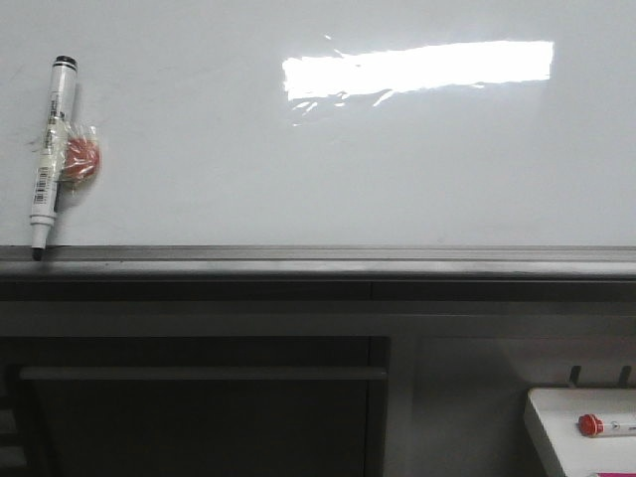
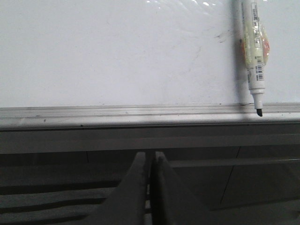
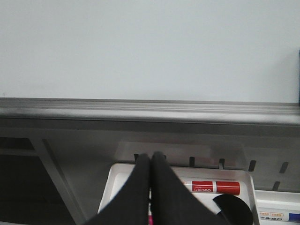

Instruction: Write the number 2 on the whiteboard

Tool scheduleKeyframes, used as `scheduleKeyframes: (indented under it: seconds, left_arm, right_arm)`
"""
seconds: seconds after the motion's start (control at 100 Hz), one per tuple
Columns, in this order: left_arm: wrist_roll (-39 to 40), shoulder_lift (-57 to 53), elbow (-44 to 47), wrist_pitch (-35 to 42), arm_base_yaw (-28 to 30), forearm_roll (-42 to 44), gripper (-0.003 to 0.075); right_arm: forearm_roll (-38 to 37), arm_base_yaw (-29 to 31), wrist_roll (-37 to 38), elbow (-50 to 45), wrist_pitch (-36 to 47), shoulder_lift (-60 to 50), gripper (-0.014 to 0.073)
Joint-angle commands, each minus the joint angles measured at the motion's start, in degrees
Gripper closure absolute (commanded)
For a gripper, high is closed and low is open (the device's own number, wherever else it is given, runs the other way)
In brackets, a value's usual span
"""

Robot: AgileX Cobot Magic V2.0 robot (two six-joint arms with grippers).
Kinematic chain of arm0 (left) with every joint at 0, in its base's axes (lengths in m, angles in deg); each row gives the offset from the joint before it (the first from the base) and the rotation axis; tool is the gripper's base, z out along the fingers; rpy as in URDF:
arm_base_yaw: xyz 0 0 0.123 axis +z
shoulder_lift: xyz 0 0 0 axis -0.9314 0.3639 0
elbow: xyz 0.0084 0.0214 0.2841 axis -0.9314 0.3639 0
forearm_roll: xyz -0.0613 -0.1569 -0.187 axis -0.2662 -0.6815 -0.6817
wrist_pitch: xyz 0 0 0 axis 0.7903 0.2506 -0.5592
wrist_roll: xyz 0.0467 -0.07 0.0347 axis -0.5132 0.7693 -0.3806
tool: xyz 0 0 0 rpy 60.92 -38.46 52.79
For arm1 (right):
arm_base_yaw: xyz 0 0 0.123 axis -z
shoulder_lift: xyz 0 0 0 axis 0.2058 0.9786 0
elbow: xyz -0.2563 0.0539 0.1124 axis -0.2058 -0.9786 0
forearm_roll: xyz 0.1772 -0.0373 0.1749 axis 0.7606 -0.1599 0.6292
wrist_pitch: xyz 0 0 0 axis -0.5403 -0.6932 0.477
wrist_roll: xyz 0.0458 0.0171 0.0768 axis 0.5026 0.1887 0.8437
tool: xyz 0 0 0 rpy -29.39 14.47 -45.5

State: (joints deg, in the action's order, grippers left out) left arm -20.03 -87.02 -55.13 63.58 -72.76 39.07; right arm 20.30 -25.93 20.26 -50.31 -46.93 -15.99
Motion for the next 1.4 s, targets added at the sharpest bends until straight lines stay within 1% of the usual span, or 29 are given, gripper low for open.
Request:
scheduleKeyframes:
  seconds: [0.0, 0.65, 0.68, 0.79, 0.83, 0.84, 0.85, 0.86, 0.87, 0.9, 0.93, 0.95, 0.98, 1.03, 1.05, 1.1, 1.12, 1.13, 1.14, 1.17, 1.24, 1.28, 1.32, 1.39]
  left_arm:
    - [0.46, -1.63, 0.60, 3.10, 0.23, -0.65, 0.0741]
    - [0.46, -1.63, 0.60, 3.10, 0.23, -0.65, 0.0741]
    - [0.46, -1.63, 0.60, 3.10, 0.23, -0.65, 0.0741]
    - [0.46, -1.63, 0.60, 3.10, 0.23, -0.65, 0.0741]
    - [0.46, -1.63, 0.60, 3.50, 0.23, -1.96, 0.0741]
    - [0.46, -1.63, 0.60, 3.85, 0.23, -2.96, 0.0741]
    - [0.46, -1.63, 0.60, 4.39, 0.23, -4.26, 0.0741]
    - [0.46, -1.63, 0.60, 4.71, 0.23, -5.03, 0.0741]
    - [0.57, -1.63, 0.60, 5.03, 0.23, -5.93, 0.0741]
    - [0.55, -1.63, 0.60, 6.51, 0.23, -10.54, 0.0741]
    - [0.55, -1.63, 0.60, 8.32, 0.23, -17.81, 0.0741]
    - [0.55, -1.63, 0.60, 9.13, 0.23, -22.36, 0.0741]
    - [0.55, -1.63, 0.60, 10.00, 0.23, -27.41, 0.0741]
    - [0.55, -1.63, 0.60, 11.02, 0.23, -32.75, 0.0741]
    - [0.55, -1.63, 0.60, 11.19, 0.23, -34.14, 0.0741]
    - [0.55, -1.63, 0.60, 11.43, 0.23, -35.93, 0.0741]
    - [0.55, -1.63, 0.60, 11.43, 0.23, -35.93, 0.0741]
    - [0.55, -1.63, 0.60, 11.43, 0.23, -35.93, 0.0741]
    - [0.55, -1.63, 0.60, 11.43, 0.23, -35.93, 0.0741]
    - [0.55, -1.63, 0.60, 11.43, 0.23, -35.93, 0.0741]
    - [0.55, -1.63, 0.60, 11.43, 0.23, -36.67, 0.0741]
    - [0.55, -1.63, 0.60, 11.43, 0.23, -37.29, 0.0741]
    - [0.55, -1.63, 0.60, 11.43, 0.23, -37.85, 0.0741]
    - [0.55, -1.63, 0.60, 11.43, 0.23, -38.26, 0.0741]
  right_arm:
    - [-0.35, 0.36, -0.24, -1.37, 2.14, -1.20, 0.0666]
    - [-0.35, 0.36, -0.24, -1.37, 2.14, -1.20, 0.0666]
    - [-1.16, 0.36, -0.36, -1.37, 2.14, -1.20, 0.0666]
    - [-12.95, 0.36, -1.06, -1.37, 1.30, -1.20, 0.0666]
    - [-17.61, 0.36, -1.06, -1.27, 1.30, -1.20, 0.0666]
    - [-18.40, 0.36, -1.06, -1.27, 1.30, -1.20, 0.0666]
    - [-20.84, 0.36, -1.06, -1.27, 1.30, -1.20, 0.0666]
    - [-20.84, 0.36, -1.06, -1.27, 1.30, -1.20, 0.0666]
    - [-22.53, 0.36, -1.06, -1.27, 1.30, -1.20, 0.0666]
    - [-26.19, 0.36, -1.06, -1.27, 1.30, -1.20, 0.0666]
    - [-30.22, 0.36, -1.06, -1.27, 1.30, -1.20, 0.0666]
    - [-34.54, 0.36, -1.06, -1.27, 1.30, -1.20, 0.0666]
    - [-37.75, 0.36, -1.06, -1.27, 1.30, -1.20, 0.0666]
    - [-45.98, 0.36, -1.06, -1.27, 1.30, -1.20, 0.0666]
    - [-47.99, 0.36, -1.06, -1.27, 1.30, -1.20, 0.0666]
    - [-57.30, 0.36, -1.06, -1.27, 1.19, -1.20, 0.0666]
    - [-59.78, 0.36, -1.06, -1.27, 1.19, -1.20, 0.0666]
    - [-63.53, 0.36, -1.06, -1.27, 1.19, -1.20, 0.0666]
    - [-63.53, 0.36, -1.06, -1.27, 1.19, -1.20, 0.0666]
    - [-69.36, 0.36, -1.06, -1.27, 1.45, -1.20, 0.0666]
    - [-78.53, 0.36, -1.06, -1.27, 3.22, -1.20, 0.0666]
    - [-82.94, 0.36, -1.06, -1.27, 4.51, -1.20, 0.0666]
    - [-85.79, 0.36, -1.06, -1.27, 5.80, -1.20, 0.0666]
    - [-86.69, 0.36, -1.06, -1.27, 9.07, -1.20, 0.0666]
